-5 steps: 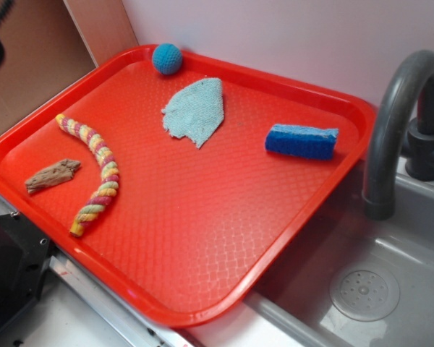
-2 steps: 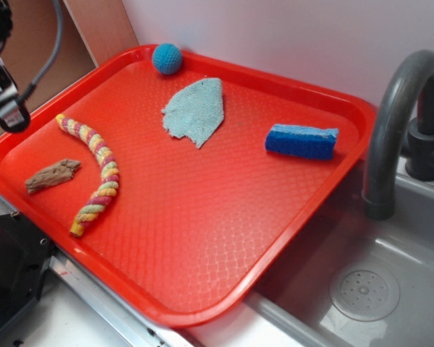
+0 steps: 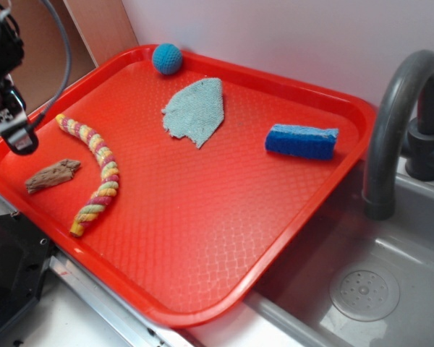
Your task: Grab the wood chip.
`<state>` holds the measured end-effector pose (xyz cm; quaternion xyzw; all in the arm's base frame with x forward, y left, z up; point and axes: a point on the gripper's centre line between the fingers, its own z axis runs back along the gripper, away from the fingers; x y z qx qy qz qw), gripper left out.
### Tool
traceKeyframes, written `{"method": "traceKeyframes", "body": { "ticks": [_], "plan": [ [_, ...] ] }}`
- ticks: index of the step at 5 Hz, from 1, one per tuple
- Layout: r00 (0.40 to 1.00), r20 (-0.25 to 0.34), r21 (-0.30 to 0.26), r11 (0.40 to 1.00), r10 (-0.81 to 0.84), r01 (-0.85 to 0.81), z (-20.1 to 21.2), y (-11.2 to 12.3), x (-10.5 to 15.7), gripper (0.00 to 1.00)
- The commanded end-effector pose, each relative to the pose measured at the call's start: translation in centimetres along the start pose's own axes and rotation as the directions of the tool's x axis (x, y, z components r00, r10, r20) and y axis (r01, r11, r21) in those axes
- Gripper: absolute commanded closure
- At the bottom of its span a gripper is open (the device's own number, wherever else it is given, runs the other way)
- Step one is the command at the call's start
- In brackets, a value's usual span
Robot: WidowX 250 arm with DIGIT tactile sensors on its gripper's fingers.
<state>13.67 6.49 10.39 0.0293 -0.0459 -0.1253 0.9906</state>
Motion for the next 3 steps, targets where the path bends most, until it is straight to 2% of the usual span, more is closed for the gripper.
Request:
{"method": "traceKeyframes", "body": {
  "ticks": [1,3],
  "plan": [
    [0.999,-0.028,0.069,0.997,-0.028,0.03,-2.4,0.9,0.9,0.0],
    [0.995,-0.071,0.044,0.997,-0.065,0.068,-5.4,0.9,0.8,0.0]
  ]
}}
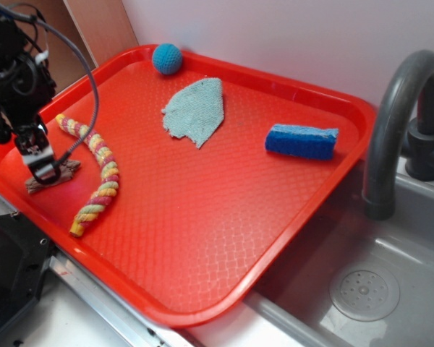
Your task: Grab the wood chip.
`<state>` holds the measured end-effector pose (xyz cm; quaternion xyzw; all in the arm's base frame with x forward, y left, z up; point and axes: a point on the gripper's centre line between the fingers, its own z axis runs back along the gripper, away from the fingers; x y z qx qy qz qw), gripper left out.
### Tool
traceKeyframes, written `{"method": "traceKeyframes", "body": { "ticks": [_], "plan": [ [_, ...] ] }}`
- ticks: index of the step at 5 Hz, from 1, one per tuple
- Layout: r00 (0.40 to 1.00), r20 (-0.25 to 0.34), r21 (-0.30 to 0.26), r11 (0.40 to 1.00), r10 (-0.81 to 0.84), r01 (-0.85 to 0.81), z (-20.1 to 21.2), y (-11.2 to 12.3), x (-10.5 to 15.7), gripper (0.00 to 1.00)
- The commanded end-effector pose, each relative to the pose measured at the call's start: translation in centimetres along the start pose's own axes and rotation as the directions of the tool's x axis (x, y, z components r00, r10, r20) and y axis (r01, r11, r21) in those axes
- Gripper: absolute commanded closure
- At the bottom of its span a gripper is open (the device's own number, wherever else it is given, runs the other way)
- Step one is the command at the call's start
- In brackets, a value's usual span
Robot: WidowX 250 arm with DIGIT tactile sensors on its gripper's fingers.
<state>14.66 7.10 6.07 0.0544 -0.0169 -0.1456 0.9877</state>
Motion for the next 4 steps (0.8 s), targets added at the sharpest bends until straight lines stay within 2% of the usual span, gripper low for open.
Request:
{"method": "traceKeyframes", "body": {
  "ticks": [1,2,3,4],
  "plan": [
    [0.999,-0.034,0.016,0.999,-0.03,0.031,-2.2,0.4,0.3,0.0],
    [0.997,-0.036,-0.015,0.998,-0.065,0.065,-3.2,0.2,0.2,0.0],
    [0.996,-0.013,-0.037,0.995,-0.091,0.09,-3.4,0.1,-0.1,0.0],
    [0.995,-0.006,-0.066,0.992,-0.103,0.103,-3.7,0.0,-0.2,1.0]
  ]
}}
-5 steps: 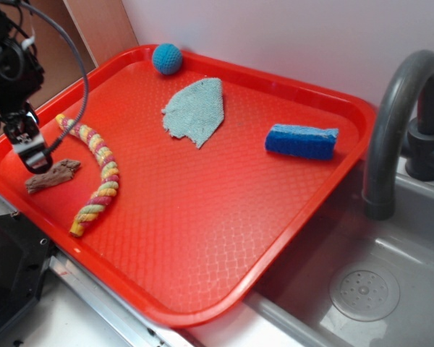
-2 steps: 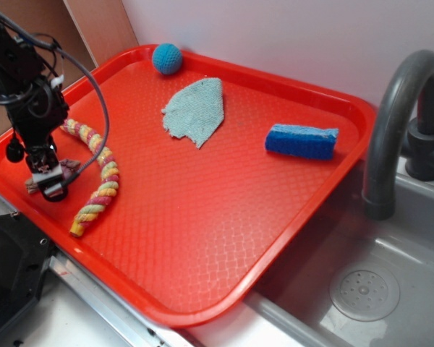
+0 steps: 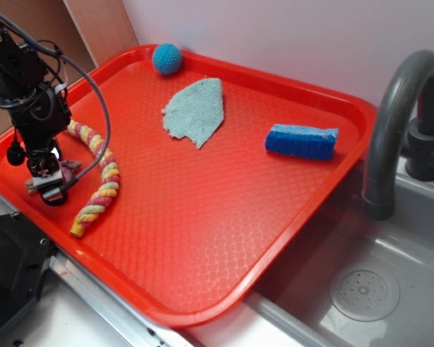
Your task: Grab the wood chip.
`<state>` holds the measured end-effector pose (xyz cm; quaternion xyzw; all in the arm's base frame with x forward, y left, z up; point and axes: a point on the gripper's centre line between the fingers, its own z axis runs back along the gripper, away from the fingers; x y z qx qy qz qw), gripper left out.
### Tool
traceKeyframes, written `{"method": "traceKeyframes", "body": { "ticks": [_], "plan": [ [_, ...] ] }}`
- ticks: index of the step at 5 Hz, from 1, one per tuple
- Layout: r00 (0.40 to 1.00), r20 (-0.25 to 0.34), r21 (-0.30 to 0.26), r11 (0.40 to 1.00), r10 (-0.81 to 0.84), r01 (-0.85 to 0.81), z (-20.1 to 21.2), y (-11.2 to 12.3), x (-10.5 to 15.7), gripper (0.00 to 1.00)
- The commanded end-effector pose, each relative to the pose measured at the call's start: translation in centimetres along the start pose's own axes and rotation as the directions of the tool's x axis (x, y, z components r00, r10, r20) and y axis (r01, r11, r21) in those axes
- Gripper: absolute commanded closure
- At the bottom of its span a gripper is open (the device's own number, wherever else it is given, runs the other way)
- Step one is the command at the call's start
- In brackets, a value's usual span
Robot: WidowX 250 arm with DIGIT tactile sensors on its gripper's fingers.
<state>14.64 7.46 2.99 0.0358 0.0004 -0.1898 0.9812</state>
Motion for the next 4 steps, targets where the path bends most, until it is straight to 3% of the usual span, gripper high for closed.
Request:
{"method": "traceKeyframes", "body": {
  "ticks": [1,3,4],
  "plan": [
    [0.999,0.038,-0.064,0.998,-0.023,0.026,-0.6,0.1,-0.3,1.0],
    [0.999,0.031,-0.048,0.998,-0.031,0.033,-0.7,-0.3,-0.4,1.0],
    [0.995,0.039,-0.028,0.995,0.093,-0.092,1.7,1.5,1.2,1.0]
  ]
}}
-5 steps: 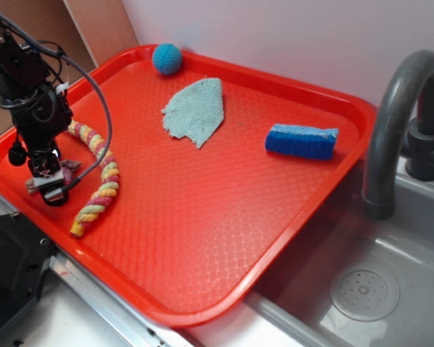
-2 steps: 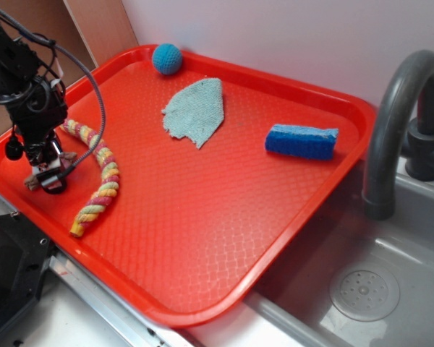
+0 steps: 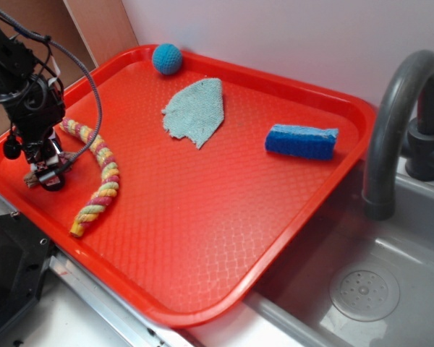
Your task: Grab the wood chip.
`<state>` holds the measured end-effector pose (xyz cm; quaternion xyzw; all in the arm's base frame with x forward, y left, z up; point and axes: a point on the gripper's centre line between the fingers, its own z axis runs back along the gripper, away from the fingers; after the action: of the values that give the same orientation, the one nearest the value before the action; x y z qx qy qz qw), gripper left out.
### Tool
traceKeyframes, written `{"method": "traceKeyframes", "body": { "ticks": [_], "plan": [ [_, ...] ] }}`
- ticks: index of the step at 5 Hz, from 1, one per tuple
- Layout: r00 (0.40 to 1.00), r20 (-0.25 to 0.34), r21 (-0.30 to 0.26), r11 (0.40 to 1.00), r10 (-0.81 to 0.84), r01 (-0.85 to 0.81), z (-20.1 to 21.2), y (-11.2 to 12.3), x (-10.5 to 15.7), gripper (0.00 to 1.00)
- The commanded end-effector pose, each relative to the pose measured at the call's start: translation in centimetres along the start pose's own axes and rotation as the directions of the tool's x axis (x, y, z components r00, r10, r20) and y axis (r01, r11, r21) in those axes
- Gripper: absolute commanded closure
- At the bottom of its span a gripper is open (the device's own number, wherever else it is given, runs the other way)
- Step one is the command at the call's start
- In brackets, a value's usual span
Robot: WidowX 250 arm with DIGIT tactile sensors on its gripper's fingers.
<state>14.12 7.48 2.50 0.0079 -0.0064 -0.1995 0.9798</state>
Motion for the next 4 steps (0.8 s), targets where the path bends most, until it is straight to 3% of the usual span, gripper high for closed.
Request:
{"method": "traceKeyframes", "body": {
  "ticks": [1,2,3,4],
  "plan": [
    [0.971,0.09,0.036,0.973,0.223,-0.227,7.4,3.1,4.7,1.0],
    [0.944,0.096,0.069,0.944,0.316,-0.323,12.4,1.1,7.1,1.0],
    [0.952,0.119,-0.028,0.959,0.282,-0.281,17.7,-3.2,8.2,1.0],
    [0.957,0.119,-0.078,0.963,0.266,-0.258,21.7,-7.5,9.5,1.0]
  ]
}}
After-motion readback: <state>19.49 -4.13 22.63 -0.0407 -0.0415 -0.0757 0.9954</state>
